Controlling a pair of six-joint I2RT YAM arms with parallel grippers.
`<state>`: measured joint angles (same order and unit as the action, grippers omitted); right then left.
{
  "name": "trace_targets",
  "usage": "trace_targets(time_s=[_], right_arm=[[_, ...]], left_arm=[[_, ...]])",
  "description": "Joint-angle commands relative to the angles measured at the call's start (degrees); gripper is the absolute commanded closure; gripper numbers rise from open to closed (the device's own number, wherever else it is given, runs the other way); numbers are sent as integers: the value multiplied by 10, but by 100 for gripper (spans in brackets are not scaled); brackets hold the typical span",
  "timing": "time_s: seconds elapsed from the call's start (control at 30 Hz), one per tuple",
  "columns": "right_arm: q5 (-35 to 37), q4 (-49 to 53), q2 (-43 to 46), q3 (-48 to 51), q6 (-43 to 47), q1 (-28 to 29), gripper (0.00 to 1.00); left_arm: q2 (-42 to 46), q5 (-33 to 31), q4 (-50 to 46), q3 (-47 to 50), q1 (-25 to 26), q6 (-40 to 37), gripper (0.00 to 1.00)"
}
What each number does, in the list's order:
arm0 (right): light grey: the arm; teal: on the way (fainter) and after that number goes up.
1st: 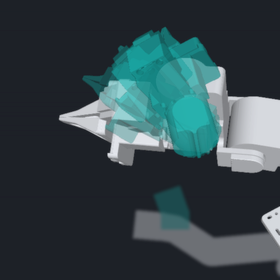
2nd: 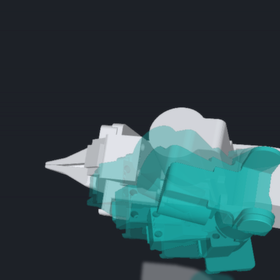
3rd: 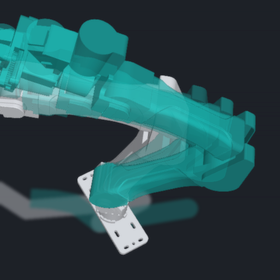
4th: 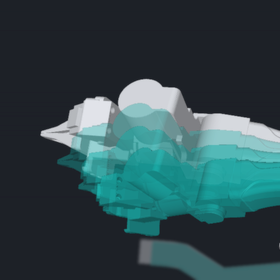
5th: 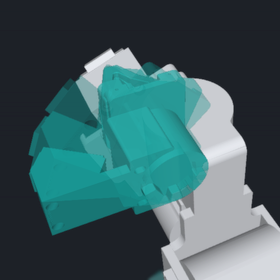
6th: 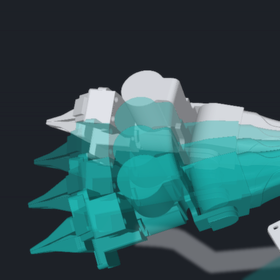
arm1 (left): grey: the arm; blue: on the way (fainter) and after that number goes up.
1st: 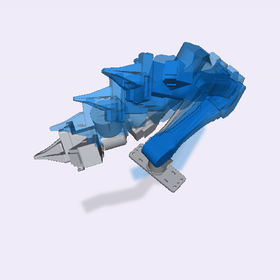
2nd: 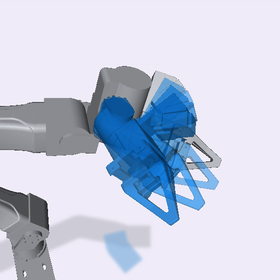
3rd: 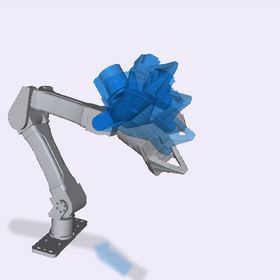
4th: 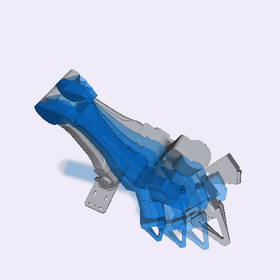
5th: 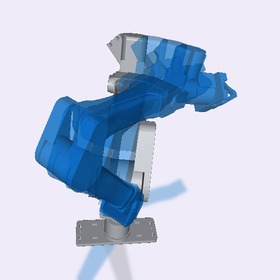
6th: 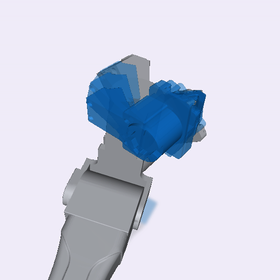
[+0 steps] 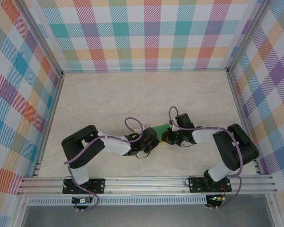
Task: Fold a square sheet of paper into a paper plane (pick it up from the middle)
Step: First fold in half a square sheet of paper at the center of the table.
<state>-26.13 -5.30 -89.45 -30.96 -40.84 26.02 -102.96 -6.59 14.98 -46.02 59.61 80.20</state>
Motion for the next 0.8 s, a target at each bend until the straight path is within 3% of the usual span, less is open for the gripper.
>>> trace_targets(time_s=[0.0, 0.2, 0.37, 0.63, 0.77], right_arm=[[65, 39, 18, 22, 28, -44, 100], [109, 64, 70, 48, 31, -105, 100], [161, 93, 124, 55, 22, -114, 100], [60, 61, 254, 67, 21, -103, 100], [43, 48, 241, 62, 1, -64, 100]], left_arm=[[2, -11, -116, 26, 10, 20, 100], [7, -10, -131, 41, 10, 26, 100], [7, -10, -136, 36, 9, 20, 100], [0, -10, -157, 9, 7, -15, 100], [4, -14, -171, 0, -3, -50, 100]])
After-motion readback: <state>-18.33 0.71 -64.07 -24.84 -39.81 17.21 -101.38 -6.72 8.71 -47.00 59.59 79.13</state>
